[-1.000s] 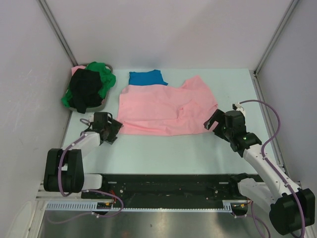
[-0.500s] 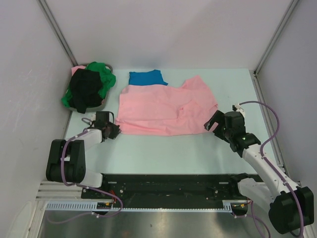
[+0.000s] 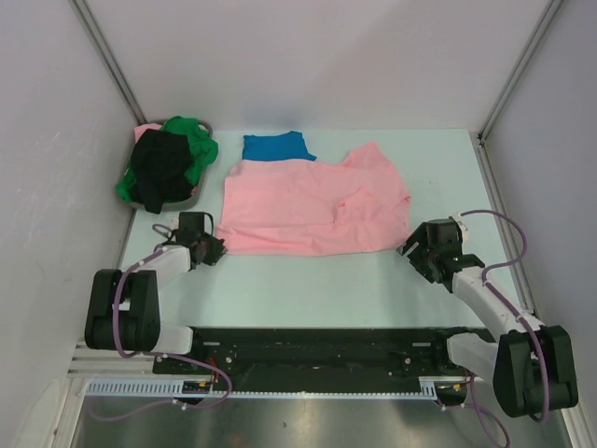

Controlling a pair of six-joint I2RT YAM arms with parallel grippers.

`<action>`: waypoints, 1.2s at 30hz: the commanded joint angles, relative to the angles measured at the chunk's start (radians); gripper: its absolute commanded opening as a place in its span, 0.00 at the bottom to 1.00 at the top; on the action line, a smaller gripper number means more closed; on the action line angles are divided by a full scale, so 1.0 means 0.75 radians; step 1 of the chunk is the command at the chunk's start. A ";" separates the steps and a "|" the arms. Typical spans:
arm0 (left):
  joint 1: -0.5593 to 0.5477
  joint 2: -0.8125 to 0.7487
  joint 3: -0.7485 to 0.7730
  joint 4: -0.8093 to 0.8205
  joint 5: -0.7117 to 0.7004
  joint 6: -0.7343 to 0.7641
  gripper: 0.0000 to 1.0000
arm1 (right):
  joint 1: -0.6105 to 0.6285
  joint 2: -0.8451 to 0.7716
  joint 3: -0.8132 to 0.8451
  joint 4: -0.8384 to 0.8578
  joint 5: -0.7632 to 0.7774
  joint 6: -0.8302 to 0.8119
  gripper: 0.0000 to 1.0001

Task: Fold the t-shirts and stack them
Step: Fold the tshirt

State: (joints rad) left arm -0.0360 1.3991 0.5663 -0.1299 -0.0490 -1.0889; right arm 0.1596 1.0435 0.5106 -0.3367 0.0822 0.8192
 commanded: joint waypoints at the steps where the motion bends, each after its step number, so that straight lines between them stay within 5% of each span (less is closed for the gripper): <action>1: 0.011 -0.061 -0.027 -0.054 -0.016 0.037 0.00 | -0.008 0.085 -0.006 0.162 0.029 0.088 0.79; 13: 0.028 -0.111 -0.058 -0.054 0.012 0.053 0.00 | -0.084 0.318 -0.008 0.422 0.132 0.137 0.75; 28: 0.042 -0.078 -0.070 -0.033 0.012 0.061 0.00 | -0.143 0.511 0.025 0.596 0.001 0.176 0.71; 33: 0.042 -0.078 -0.072 -0.029 0.010 0.061 0.00 | -0.143 0.576 0.025 0.639 -0.050 0.190 0.62; 36: 0.044 -0.084 -0.072 -0.037 0.010 0.065 0.00 | -0.141 0.582 0.025 0.637 -0.063 0.188 0.48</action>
State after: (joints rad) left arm -0.0120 1.3392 0.5243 -0.1555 -0.0311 -1.0630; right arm 0.0544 1.4467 0.5327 0.1764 0.0601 0.9512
